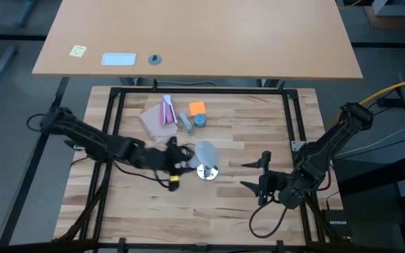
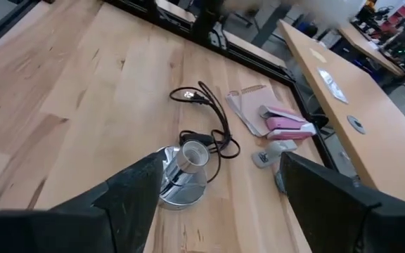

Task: Screw lightbulb
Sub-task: Insert the white lightbulb into the silver lamp

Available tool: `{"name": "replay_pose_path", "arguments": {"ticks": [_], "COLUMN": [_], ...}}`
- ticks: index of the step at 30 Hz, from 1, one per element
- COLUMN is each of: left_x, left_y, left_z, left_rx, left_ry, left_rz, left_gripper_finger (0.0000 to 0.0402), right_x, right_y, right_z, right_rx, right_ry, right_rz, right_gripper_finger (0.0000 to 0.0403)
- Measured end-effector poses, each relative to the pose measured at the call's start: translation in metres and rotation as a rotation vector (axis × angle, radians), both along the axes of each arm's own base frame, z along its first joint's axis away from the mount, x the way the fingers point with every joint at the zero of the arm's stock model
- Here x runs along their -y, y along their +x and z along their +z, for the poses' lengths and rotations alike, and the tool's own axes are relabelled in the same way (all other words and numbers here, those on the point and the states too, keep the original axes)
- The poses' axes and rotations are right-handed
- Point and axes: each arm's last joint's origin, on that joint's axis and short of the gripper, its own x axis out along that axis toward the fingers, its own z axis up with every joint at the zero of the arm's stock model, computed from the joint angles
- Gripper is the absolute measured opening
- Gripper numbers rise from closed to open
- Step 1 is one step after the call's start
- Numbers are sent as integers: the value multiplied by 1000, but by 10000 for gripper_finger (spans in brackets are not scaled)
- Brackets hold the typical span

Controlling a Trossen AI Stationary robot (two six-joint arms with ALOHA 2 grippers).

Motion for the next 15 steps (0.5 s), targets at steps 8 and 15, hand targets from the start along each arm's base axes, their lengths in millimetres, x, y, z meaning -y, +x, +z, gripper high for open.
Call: {"name": "replay_pose_path", "arguments": {"ticks": [8, 15], "left_x": [-33, -51], "left_y": [-86, -131], "left_z": [50, 58], "left_rx": [17, -17], "left_ry": [-52, -129], "left_rz": [34, 89], "left_gripper_finger": [127, 127], "right_x": [0, 2], "right_y": [0, 1], "right_z": [0, 0], "right_rx": [-8, -5], "right_ry": [2, -2], "right_rz": [9, -4], "right_gripper_finger": [292, 292]}}
